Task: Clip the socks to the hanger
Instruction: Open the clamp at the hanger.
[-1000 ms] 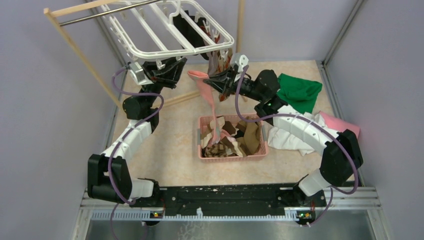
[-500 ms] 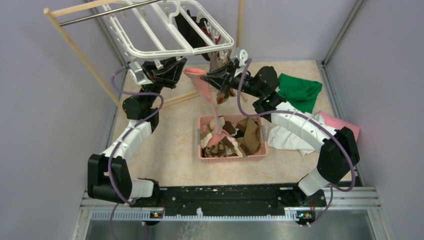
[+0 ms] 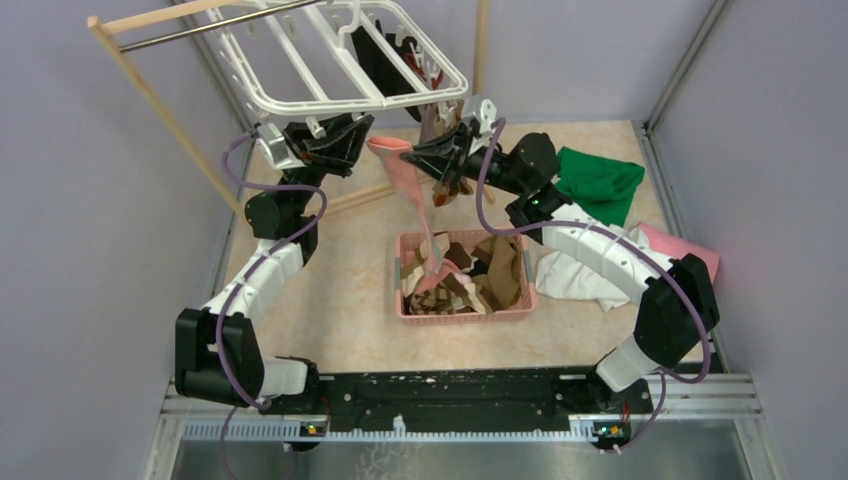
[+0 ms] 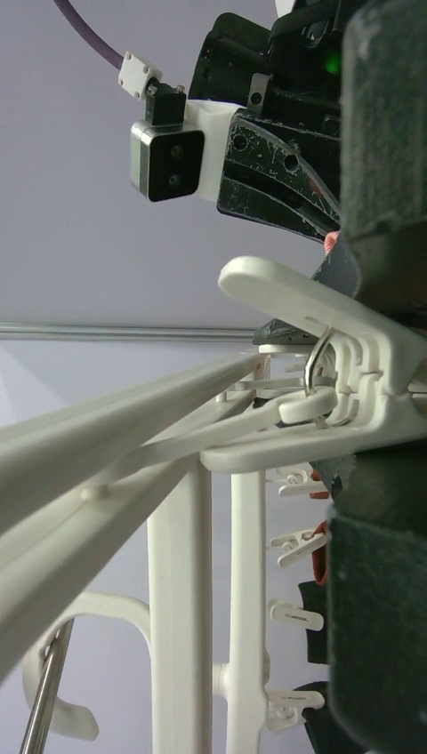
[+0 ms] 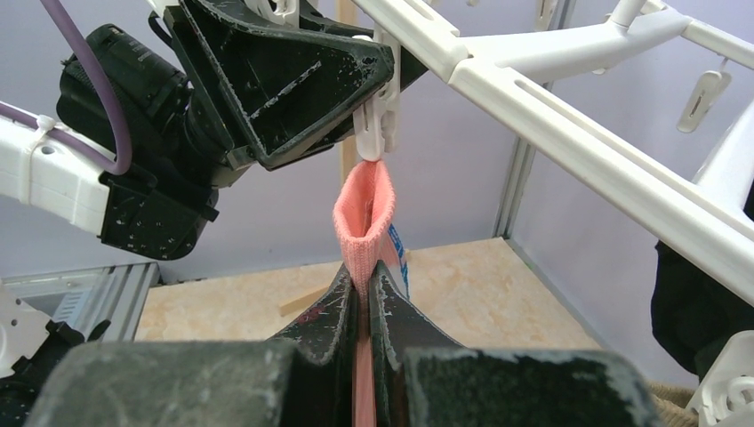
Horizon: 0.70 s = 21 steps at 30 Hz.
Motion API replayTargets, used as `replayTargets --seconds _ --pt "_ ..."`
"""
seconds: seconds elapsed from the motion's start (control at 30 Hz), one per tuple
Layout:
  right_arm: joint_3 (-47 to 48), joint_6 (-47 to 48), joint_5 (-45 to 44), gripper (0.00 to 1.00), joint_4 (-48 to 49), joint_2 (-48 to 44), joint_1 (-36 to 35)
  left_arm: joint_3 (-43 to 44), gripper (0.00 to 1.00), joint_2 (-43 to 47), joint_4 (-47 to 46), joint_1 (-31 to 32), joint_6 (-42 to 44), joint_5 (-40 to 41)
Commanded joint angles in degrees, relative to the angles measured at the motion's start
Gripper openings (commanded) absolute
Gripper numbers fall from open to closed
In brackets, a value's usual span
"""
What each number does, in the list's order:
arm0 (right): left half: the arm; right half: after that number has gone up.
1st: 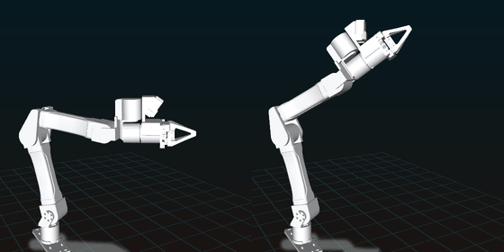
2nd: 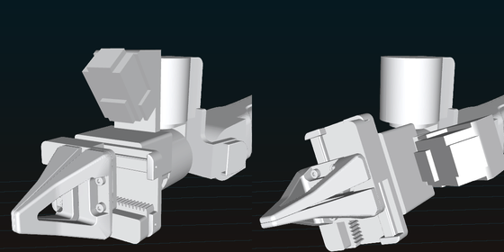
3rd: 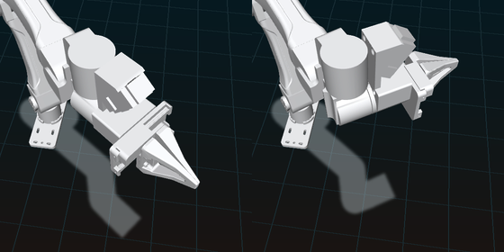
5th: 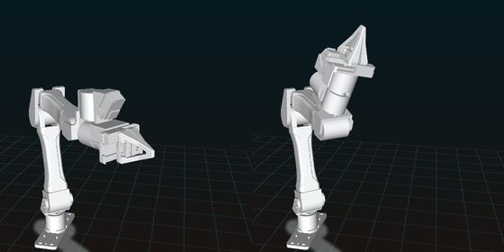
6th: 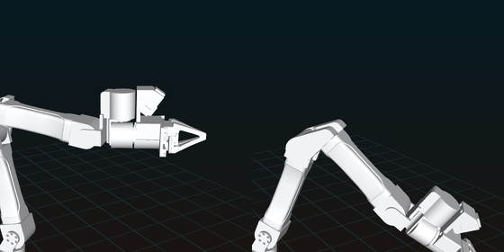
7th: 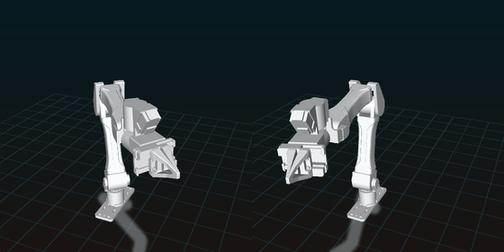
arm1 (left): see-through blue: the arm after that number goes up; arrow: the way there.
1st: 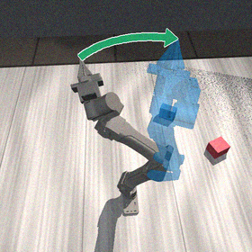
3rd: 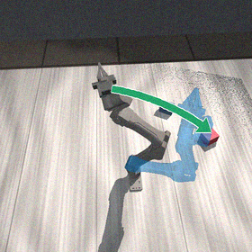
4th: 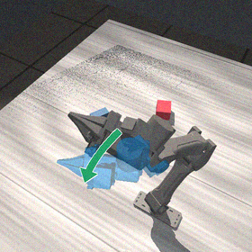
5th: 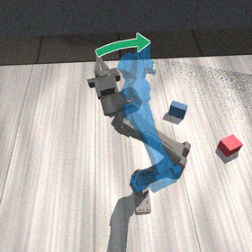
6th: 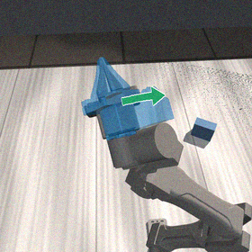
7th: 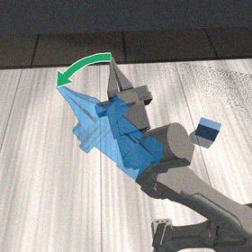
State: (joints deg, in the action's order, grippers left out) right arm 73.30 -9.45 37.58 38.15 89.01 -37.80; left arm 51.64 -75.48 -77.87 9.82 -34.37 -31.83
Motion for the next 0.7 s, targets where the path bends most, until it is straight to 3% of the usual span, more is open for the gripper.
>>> replayTargets --seconds 0.0,0.67 --pt "3.1 1.6 0.8 0.0 2.7 -0.8 -0.1 2.2 0.17 1.0 -2.2 0.2 0.4 0.5" --pt "5.2 2.8 -0.8 0.0 2.8 -1.0 -1.4 1.6 0.17 1.6 -1.6 0.2 0.4 0.2"
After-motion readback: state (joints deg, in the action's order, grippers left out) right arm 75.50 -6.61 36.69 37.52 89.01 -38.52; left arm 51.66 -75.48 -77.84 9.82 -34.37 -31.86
